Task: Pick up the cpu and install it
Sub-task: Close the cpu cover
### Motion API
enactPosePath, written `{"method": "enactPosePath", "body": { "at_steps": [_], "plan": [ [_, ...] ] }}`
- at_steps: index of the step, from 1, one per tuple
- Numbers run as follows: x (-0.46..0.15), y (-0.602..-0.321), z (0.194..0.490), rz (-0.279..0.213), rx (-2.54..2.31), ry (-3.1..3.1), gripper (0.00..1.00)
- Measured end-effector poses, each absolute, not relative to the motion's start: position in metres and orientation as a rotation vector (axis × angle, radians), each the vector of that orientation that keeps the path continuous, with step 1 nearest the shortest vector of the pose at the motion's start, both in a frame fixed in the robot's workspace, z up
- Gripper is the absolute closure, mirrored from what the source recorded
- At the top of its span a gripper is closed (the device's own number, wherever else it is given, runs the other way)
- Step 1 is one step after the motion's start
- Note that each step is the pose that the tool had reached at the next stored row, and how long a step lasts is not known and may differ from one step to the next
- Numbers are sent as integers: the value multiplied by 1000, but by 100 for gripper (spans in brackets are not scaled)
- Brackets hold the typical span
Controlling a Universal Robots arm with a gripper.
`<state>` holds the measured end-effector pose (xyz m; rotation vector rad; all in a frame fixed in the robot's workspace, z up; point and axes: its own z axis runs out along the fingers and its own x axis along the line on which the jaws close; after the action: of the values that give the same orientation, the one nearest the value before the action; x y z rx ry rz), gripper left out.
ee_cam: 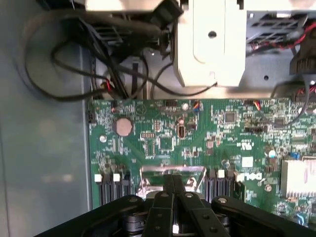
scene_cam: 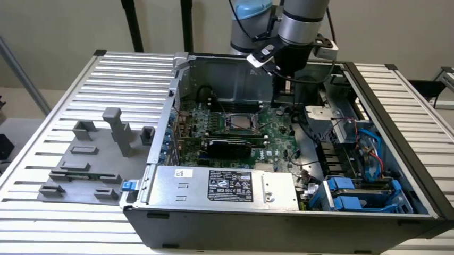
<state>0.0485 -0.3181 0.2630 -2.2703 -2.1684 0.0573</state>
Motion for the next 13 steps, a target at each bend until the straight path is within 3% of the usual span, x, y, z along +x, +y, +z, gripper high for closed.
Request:
{"method": "enactPosePath", "body": {
  "at_steps": [13],
  "plan": [
    [88, -326, 251, 62, -2266, -2168, 89]
  ]
}}
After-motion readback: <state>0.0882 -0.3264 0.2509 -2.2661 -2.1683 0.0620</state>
